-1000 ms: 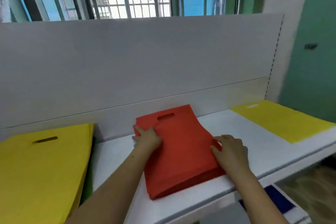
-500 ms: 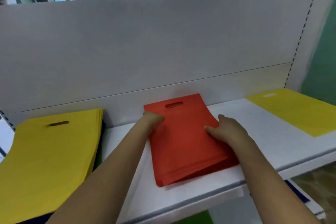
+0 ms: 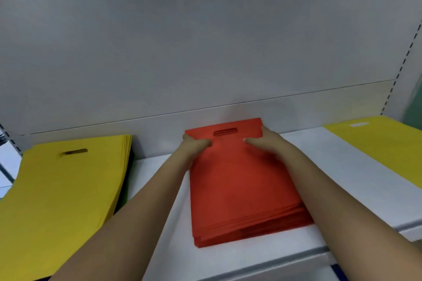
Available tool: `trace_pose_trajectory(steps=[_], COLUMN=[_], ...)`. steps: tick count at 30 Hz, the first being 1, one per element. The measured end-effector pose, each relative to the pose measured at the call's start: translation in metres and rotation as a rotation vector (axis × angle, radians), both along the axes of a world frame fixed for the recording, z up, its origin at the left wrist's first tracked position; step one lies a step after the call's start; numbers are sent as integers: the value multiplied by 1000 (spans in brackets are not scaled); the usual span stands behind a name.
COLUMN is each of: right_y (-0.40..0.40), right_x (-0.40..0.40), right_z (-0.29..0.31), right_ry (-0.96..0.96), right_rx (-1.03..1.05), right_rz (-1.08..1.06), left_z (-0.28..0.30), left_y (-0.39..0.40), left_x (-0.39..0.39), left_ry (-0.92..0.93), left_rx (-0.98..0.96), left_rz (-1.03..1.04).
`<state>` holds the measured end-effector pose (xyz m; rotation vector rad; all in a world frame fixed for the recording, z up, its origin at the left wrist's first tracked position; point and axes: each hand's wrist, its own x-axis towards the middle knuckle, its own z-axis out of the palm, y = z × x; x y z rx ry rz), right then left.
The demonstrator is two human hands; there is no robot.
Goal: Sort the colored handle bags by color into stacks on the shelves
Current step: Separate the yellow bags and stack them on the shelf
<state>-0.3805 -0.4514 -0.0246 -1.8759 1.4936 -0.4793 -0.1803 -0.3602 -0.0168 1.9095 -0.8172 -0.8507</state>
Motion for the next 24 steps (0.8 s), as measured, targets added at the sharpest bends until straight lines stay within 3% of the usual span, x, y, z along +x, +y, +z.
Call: trace_pose_trajectory(steps=[3, 8, 12, 18, 24], right_y=[2, 14, 40, 85, 140], right_x=[-8, -27, -26, 62, 188], right_z=[2, 13, 36, 67, 54], right_ry=[-32, 136, 151, 22, -57], right_rx=[31, 32, -150, -496, -647], right_rz=[-19, -45, -54, 177, 494], left_z=[1, 14, 40, 82, 55], left_y=[-1, 3, 18, 99, 232], left_x=[-2, -1, 2, 45, 127], left_ry=[-39, -107, -263, -629, -711], left_rx=[22, 43, -2, -37, 76], left_rz=[12, 33, -13, -82, 177])
